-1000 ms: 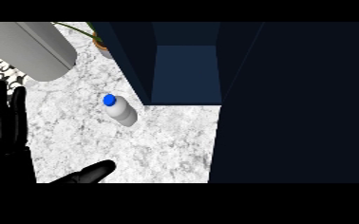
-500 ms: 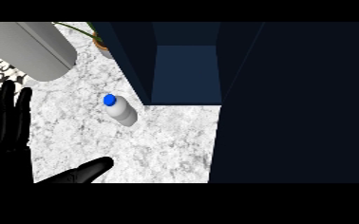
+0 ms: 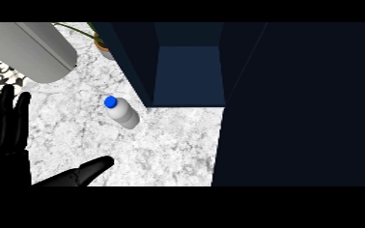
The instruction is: Pick up the bottled water, place it into the cabinet and close the cabinet
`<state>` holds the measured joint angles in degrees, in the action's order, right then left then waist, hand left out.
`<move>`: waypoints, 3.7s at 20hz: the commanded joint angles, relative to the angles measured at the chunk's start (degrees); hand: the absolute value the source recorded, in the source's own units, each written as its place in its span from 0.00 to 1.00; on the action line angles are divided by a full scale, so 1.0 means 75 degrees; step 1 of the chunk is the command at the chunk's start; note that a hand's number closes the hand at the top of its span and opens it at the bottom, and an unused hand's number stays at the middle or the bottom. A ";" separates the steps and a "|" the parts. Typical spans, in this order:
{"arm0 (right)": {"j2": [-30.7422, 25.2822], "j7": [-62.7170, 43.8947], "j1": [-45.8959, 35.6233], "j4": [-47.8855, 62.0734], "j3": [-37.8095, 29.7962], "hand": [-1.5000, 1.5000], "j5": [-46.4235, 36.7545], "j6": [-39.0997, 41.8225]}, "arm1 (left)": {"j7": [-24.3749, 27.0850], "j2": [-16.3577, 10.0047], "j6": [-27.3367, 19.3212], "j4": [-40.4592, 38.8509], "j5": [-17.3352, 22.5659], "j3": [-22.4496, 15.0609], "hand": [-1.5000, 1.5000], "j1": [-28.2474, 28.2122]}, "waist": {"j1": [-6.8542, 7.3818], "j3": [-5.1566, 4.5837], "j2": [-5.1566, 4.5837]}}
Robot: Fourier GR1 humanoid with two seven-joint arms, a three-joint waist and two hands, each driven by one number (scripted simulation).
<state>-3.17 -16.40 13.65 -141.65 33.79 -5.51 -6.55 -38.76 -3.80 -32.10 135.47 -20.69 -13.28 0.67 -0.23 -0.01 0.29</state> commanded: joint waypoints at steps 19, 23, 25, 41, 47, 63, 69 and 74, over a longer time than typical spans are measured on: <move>-0.0978 -0.0187 0.0130 -0.0719 0.1352 0.00 -0.1663 -0.1073 | 0.2387 0.0306 0.0180 -0.2396 0.1183 0.0774 0.00 -0.0259 | -0.0094 -0.0007 -0.0005; -0.1095 -0.0688 -0.0483 -0.1049 0.0420 0.00 -0.0811 -0.0971 | 0.3911 0.0496 0.0041 -0.3723 0.1595 0.0972 0.00 -0.0360 | -0.0067 -0.0010 -0.0038; -0.1002 -0.0249 -0.0247 -0.0686 0.0762 0.00 -0.1039 -0.1199 | 0.3711 0.0381 0.0315 -0.3631 0.1765 0.1217 0.00 -0.0384 | -0.0034 -0.0002 -0.0024; -0.1108 -0.1388 -0.1020 -0.0896 0.1108 0.00 -0.1543 -0.1843 | 0.6392 0.0505 0.1036 -0.7200 0.3249 0.1863 0.00 0.0514 | -0.0080 -0.0013 -0.0029; -0.1498 -0.0043 -0.0773 -0.0241 0.0803 0.00 -0.0879 -0.1858 | 0.7193 0.0506 0.0719 -0.7794 0.3622 0.1322 0.00 0.0497 | -0.0054 -0.0001 -0.0036; -0.1979 -0.0230 -0.0478 -0.0846 0.1102 0.00 -0.0911 -0.2010 | 0.9754 0.0506 0.1058 -1.1585 0.4902 0.2182 0.00 0.1818 | -0.0074 -0.0004 -0.0037; -0.1832 -0.0237 -0.0500 -0.0642 0.1870 0.00 -0.1609 -0.2379 | 1.0528 0.0504 0.1015 -1.2539 0.5342 0.2140 0.00 0.2005 | -0.0105 -0.0009 -0.0030; -0.1938 -0.0346 -0.0879 -0.0511 0.0931 0.00 -0.0861 -0.2149 | 1.0508 0.0505 0.1418 -1.1836 0.5544 0.1941 0.00 0.1532 | 0.0008 0.0001 -0.0023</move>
<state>-16.32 -15.89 7.03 -139.58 43.38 -9.61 -23.94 40.34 -0.15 -21.26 43.52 19.46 3.50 13.86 -0.61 -0.06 0.06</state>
